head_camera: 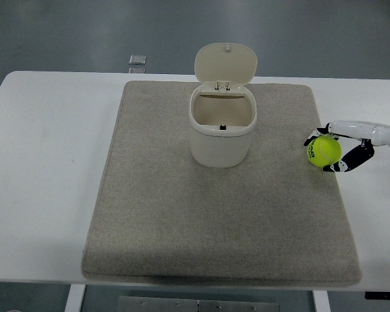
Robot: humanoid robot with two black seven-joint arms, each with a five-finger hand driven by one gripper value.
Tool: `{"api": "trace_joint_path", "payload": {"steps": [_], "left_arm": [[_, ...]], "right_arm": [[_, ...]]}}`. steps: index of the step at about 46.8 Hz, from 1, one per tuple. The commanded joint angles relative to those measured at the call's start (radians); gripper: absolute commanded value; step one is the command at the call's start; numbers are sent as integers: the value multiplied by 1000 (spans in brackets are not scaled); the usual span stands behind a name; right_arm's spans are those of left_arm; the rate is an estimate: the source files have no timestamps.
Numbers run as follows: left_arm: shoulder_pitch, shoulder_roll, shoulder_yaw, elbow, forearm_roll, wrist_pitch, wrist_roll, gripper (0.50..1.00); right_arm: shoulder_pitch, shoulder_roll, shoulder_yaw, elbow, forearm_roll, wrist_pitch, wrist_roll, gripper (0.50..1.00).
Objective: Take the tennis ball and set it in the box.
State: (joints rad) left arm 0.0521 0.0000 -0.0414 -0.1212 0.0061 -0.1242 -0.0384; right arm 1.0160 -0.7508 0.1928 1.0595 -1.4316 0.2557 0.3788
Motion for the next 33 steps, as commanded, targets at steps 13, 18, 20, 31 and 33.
{"api": "trace_joint_path", "payload": {"steps": [13, 18, 20, 31, 33], "left_arm": [[0, 0, 0, 0, 0, 0, 0, 996], [0, 0, 0, 0, 0, 0, 0, 996], [2, 0, 0, 0, 0, 0, 0, 996], [0, 0, 0, 0, 0, 0, 0, 996], [0, 0, 0, 0, 0, 0, 0, 996]], "right_arm": [[111, -15, 14, 53, 34, 46, 5, 500], [157, -27, 14, 85, 101, 65, 5, 500], [179, -35, 14, 97, 125, 79, 5, 500], [274, -22, 13, 135, 253, 149, 5, 500], [285, -18, 13, 140, 266, 165, 5, 500]]}}
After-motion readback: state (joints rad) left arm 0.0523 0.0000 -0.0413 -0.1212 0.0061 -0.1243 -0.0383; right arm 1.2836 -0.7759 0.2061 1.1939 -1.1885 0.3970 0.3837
